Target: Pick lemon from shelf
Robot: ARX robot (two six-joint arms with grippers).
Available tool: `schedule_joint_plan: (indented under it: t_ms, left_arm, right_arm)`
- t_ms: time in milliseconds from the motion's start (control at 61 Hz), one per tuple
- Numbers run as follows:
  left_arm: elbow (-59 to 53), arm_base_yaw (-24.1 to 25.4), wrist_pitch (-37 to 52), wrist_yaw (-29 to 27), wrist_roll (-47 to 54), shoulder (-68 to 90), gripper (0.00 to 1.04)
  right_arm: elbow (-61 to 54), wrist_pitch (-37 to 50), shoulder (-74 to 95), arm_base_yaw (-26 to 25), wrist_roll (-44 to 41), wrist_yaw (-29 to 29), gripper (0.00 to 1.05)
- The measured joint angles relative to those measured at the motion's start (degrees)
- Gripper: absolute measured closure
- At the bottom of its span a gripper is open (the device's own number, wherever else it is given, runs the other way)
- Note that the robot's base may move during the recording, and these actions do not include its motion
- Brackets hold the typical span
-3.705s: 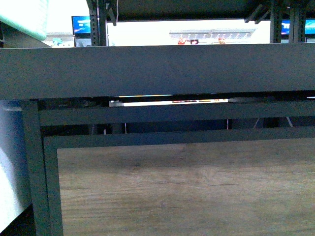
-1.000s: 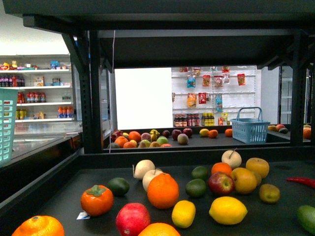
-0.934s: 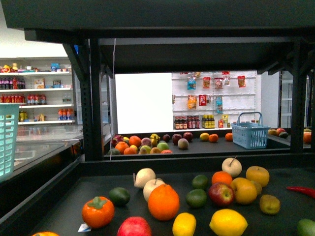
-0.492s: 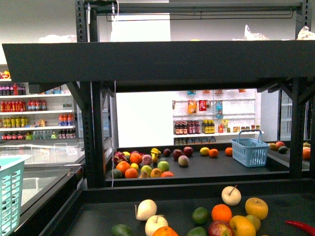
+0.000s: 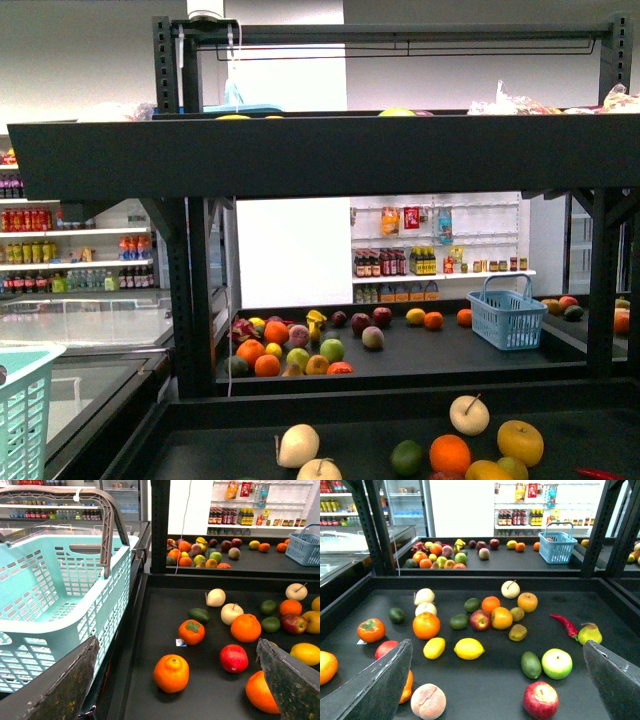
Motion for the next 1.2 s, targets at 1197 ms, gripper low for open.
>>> schedule_joint_plan:
  t_ms: [1197]
  left_arm:
    - [71.4, 28.2, 17.9, 29.4, -71.0, 101.1, 0.08]
  right_arm:
    - [0.0, 0.0, 0.0, 0.0, 0.0, 0.0, 0.02]
